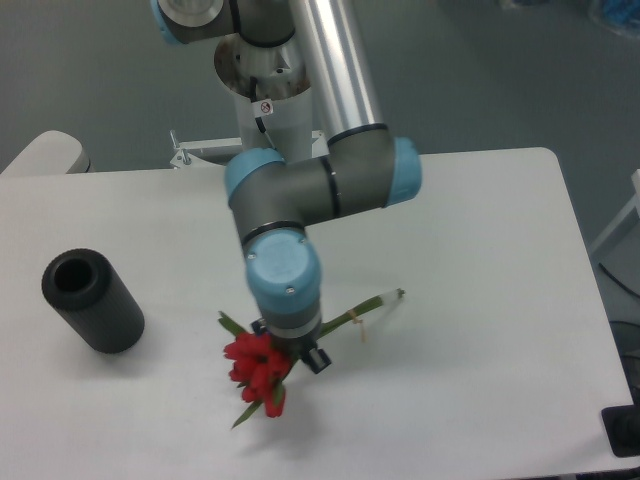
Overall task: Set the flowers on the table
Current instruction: 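Move the held tulips toward the black vase and lower them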
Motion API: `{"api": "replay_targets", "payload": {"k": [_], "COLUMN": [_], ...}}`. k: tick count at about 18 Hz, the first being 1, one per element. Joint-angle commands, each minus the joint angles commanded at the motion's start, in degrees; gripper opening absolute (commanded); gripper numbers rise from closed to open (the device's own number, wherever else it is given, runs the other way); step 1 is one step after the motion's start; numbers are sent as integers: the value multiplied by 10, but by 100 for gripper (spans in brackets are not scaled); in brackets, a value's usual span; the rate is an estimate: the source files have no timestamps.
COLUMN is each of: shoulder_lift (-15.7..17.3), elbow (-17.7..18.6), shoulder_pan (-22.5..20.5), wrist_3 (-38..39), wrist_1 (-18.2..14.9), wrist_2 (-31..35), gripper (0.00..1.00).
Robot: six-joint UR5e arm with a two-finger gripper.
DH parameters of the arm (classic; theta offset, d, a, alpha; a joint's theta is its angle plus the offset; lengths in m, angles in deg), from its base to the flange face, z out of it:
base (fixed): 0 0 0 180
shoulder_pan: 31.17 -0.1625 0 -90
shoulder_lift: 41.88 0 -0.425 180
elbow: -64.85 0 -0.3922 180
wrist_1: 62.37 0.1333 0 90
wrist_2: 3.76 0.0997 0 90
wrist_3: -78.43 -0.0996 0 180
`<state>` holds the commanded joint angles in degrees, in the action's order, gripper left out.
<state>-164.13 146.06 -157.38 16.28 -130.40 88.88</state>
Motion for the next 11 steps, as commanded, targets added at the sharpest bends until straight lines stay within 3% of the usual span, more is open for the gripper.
{"api": "replay_targets", "payload": {"k": [6, 8, 10, 11], "shoulder_lift": [-13, -17, -18, -19], "elbow": [-2, -4, -6, -6], "shoulder_pan": [23, 26, 26, 26], "wrist_3": [38, 48, 48, 44], "wrist_1": [0, 0, 0, 1], "wrist_2": [0, -1, -3, -4], "gripper": [28, 35, 54, 72]}}
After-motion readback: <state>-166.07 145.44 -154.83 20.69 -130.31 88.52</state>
